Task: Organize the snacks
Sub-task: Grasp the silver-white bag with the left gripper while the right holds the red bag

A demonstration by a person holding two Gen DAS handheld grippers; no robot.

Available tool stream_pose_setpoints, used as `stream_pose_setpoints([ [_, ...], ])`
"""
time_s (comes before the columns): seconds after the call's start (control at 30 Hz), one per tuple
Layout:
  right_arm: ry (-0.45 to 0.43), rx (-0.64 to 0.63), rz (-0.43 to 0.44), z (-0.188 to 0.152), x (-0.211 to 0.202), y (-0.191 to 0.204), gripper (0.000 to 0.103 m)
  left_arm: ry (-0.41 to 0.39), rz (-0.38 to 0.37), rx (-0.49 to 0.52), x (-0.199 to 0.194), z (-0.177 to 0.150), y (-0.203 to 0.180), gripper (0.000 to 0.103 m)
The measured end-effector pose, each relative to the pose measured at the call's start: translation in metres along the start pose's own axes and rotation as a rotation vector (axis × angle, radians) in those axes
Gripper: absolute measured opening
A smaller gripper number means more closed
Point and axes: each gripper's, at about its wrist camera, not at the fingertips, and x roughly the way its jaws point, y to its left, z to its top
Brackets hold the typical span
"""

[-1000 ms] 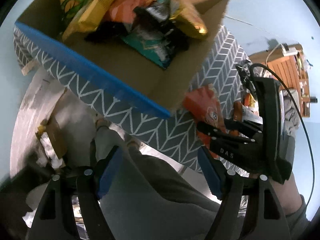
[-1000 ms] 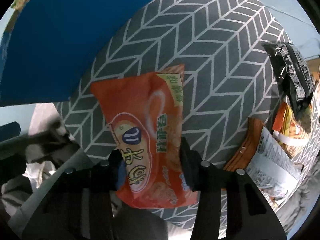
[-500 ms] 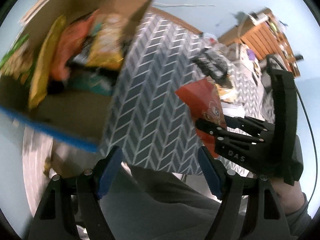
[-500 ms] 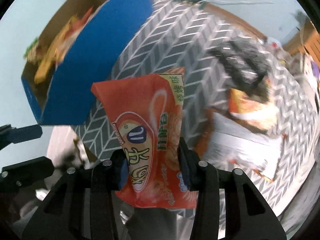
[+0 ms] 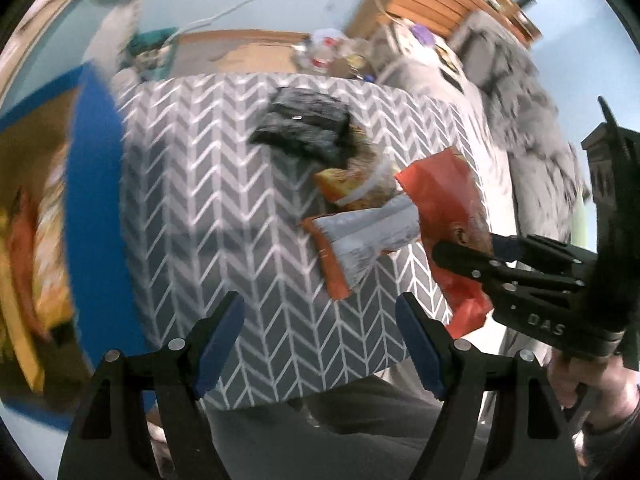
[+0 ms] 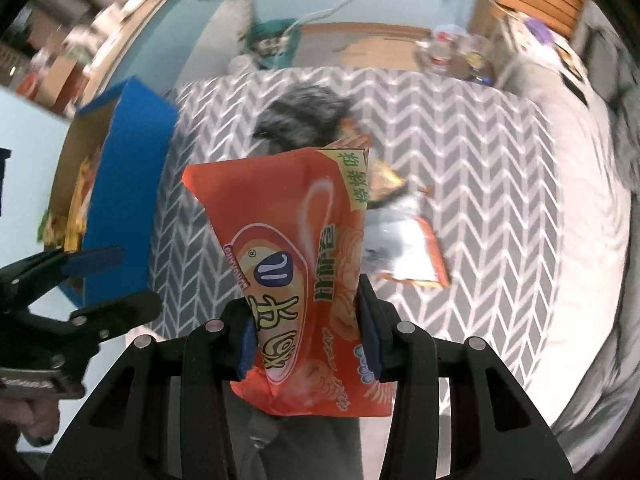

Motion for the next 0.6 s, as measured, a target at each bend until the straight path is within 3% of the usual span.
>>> stream_pose_setpoints([
  [0.37,-0.019,0.256,-0.004,-0.029,-0.01,-0.07,0.042,0.092,-0.015,0.313,0.053,0.027,-0.06,0.079],
  [0.6,-0.026,0.35,-0.008,-0.047,-0.013,-0.091,0.042,0.144,-0.01,0.407,0.087,0.038,-0.079,0.079],
])
